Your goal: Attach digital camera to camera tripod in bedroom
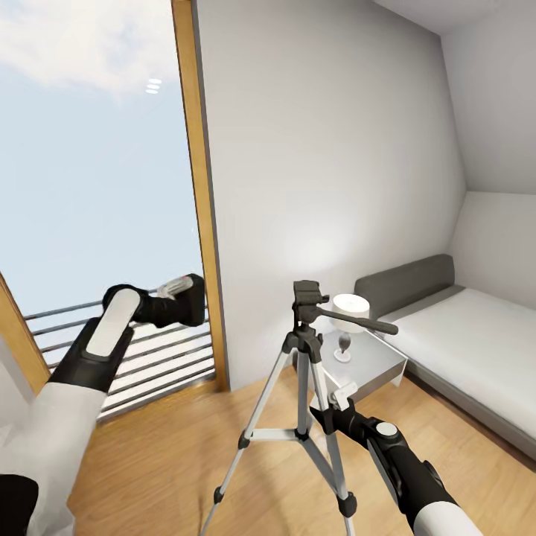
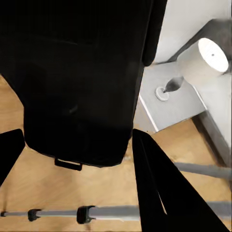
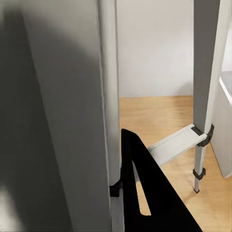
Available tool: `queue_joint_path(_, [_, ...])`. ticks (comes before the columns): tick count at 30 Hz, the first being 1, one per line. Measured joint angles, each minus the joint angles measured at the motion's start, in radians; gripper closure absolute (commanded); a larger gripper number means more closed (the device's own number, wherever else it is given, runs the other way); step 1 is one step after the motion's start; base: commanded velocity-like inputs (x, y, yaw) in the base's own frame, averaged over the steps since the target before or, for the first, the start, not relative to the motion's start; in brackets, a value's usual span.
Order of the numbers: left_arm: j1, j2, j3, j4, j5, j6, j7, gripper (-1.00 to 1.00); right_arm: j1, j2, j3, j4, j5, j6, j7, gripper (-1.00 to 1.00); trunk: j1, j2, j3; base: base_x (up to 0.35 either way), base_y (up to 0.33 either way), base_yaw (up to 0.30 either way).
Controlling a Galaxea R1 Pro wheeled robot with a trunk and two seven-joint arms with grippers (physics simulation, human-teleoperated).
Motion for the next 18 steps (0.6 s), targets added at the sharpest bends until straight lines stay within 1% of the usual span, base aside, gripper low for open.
queue_joint_path(1, [-0.02,-0.011,0.0,0.009,-0.005,0.003,0.0,1.0,0.0,0.0,0.0,0.0,0.004,0.0,-0.001,1.0,0.0,-0.001,0.0,0.0,0.0,0.0])
queue_joint_path(2, [-0.06,-0.032,0.0,0.034,-0.011,0.004,0.001,1.0,0.0,0.0,0.0,0.0,-0.002,0.0,-0.001,1.0,0.0,0.0,0.0,0.0,0.0,0.0])
queue_joint_path(3, [-0.084,-0.044,0.0,0.046,-0.005,0.003,0.001,1.0,0.0,0.0,0.0,0.0,0.003,0.0,-0.002,1.0,0.0,-0.001,0.0,0.0,0.0,0.0])
queue_joint_path(4, [-0.107,-0.054,0.0,0.058,-0.012,0.006,0.001,1.0,0.0,0.0,0.0,0.0,0.001,0.0,-0.002,1.0,0.0,0.0,0.0,0.0,0.0,0.0])
queue_joint_path(5, [-0.152,-0.074,0.0,0.085,-0.008,0.004,0.004,1.0,0.0,0.0,-0.001,0.0,-0.001,0.0,-0.002,1.0,0.0,0.0,0.0,0.0,0.0,0.0])
queue_joint_path(7, [-0.203,-0.093,0.0,0.116,-0.013,0.006,0.009,1.0,0.0,0.0,-0.001,0.0,0.001,0.0,-0.002,1.0,0.0,0.0,0.0,0.0,0.0,0.0])
queue_joint_path(8, [-0.252,-0.11,0.0,0.152,-0.01,0.005,0.014,1.0,0.0,0.0,-0.001,0.0,-0.001,0.0,-0.002,1.0,0.0,0.0,0.0,0.0,0.0,0.0])
queue_joint_path(10, [-0.31,-0.126,0.0,0.196,-0.014,0.007,0.02,1.0,0.0,0.0,-0.001,0.0,0.001,0.0,-0.003,1.0,0.0,0.0,0.0,0.0,0.0,0.0])
queue_joint_path(11, [-0.365,-0.14,0.001,0.248,-0.011,0.006,0.023,1.0,0.0,0.0,-0.001,0.0,-0.001,0.0,-0.003,1.0,0.0,0.0,0.0,0.0,0.0,0.0])
queue_joint_path(13, [-0.425,-0.154,0.001,0.299,-0.01,0.008,0.025,1.0,0.0,0.0,-0.001,0.0,0.001,0.0,-0.003,1.0,0.0,0.0,0.0,0.0,0.0,0.0])
queue_joint_path(14, [-0.474,-0.166,-0.001,0.345,0.002,0.005,0.026,1.0,0.0,0.0,-0.001,0.0,0.0,0.0,-0.003,1.0,0.0,0.0,0.0,0.0,0.0,0.0])
queue_joint_path(15, [-0.497,-0.172,-0.001,0.364,0.009,0.006,0.026,1.0,0.0,0.0,-0.002,0.001,0.004,0.0,-0.004,1.0,0.0,-0.001,0.0,0.0,0.0,0.0])
queue_joint_path(16, [-0.528,-0.183,-0.001,0.39,0.025,0.006,0.027,1.0,0.0,0.0,-0.002,0.0,0.001,0.0,-0.003,1.0,0.0,0.0,0.0,0.0,0.0,0.0])
queue_joint_path(18, [-0.549,-0.19,-0.002,0.406,0.037,0.01,0.027,1.0,0.0,0.0,-0.002,0.0,0.001,0.0,-0.003,1.0,0.0,0.0,0.0,0.0,0.0,0.0])
